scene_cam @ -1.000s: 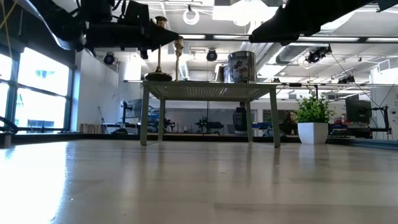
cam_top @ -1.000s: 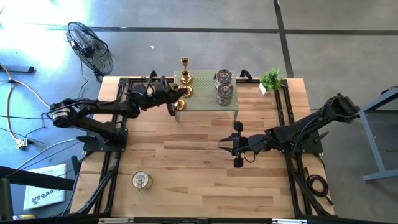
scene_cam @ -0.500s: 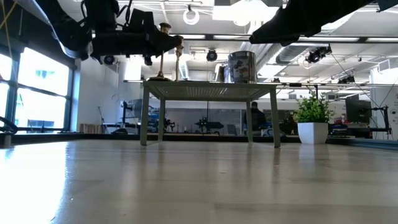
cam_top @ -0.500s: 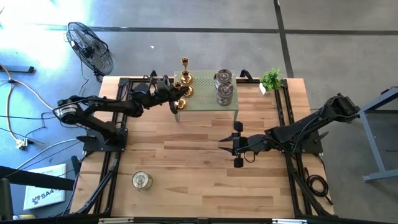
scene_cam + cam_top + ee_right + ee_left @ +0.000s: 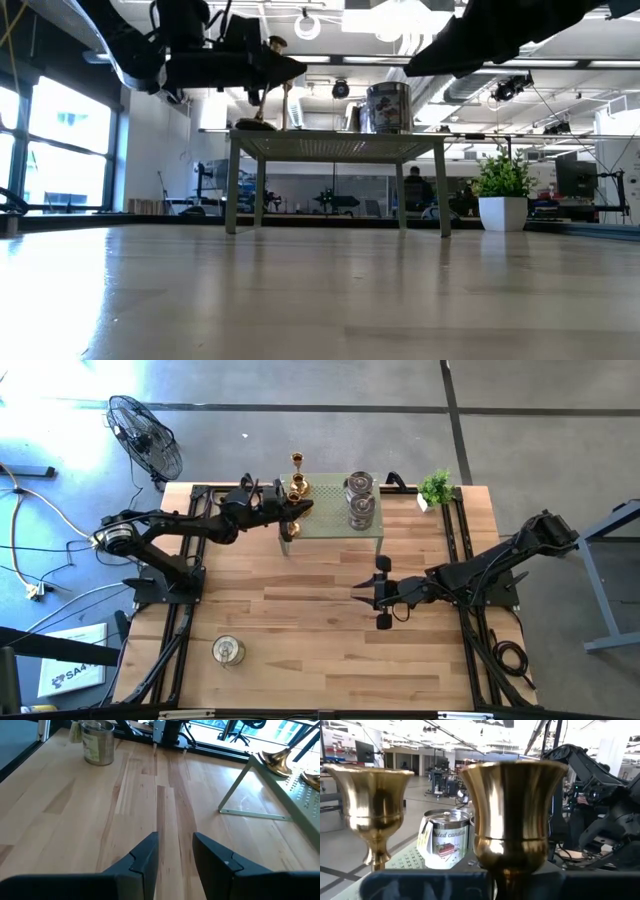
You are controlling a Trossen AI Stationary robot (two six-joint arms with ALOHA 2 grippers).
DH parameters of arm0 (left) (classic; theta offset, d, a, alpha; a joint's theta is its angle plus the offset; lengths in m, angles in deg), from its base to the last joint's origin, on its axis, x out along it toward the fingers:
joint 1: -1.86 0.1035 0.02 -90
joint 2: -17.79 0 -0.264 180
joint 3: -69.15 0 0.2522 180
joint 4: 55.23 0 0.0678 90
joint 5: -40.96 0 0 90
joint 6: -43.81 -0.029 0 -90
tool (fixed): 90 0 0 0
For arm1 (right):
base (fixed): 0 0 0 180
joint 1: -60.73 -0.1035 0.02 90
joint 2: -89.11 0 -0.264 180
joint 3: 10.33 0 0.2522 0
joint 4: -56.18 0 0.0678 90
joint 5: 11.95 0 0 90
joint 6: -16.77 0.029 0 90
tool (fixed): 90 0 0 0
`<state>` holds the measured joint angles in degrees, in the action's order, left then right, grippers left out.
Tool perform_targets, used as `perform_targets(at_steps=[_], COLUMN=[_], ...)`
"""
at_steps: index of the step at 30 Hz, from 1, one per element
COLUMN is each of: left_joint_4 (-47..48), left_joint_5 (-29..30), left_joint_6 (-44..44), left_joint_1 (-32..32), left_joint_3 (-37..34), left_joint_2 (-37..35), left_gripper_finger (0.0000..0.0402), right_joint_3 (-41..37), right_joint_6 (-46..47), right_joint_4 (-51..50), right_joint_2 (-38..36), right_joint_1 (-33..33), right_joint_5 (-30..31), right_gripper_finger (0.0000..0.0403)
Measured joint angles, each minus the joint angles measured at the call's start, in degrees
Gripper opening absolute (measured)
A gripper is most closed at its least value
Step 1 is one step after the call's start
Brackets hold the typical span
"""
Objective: Pick & Place candle stick holders
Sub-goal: Put the gold candle holder on the shelf aligned with other gold candle holders
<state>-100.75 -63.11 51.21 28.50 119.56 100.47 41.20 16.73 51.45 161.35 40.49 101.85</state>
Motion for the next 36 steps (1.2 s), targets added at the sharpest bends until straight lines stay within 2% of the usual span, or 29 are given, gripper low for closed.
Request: perform_targets(at_steps=[18,25,36], left_joint_4=[-0.81,-0.65,-0.58], left_joint_5=[-0.63,-3.63,-5.15], left_joint_6=[-0.04,-0.09,-1.55], left_joint_1=[0.00,0.00,0.00], left_joint_3=[0.02,1.90,2.10], left_joint_2=[0.00,0.00,0.00], left_gripper_finger=[0.0003,0.0002,0.0002], right_joint_3=[-0.03,-0.03,-0.03], right_joint_6=[0.01,0.03,-0.19], right_joint_4=[-0.81,-0.81,-0.81], right_joint_2=[0.01,0.01,0.01], right_joint_1=[0.00,0.00,-0.01], right_joint_5=[-0.14,-0.06,-0.11], right_gripper_finger=[0.0114,0.0114,0.0114])
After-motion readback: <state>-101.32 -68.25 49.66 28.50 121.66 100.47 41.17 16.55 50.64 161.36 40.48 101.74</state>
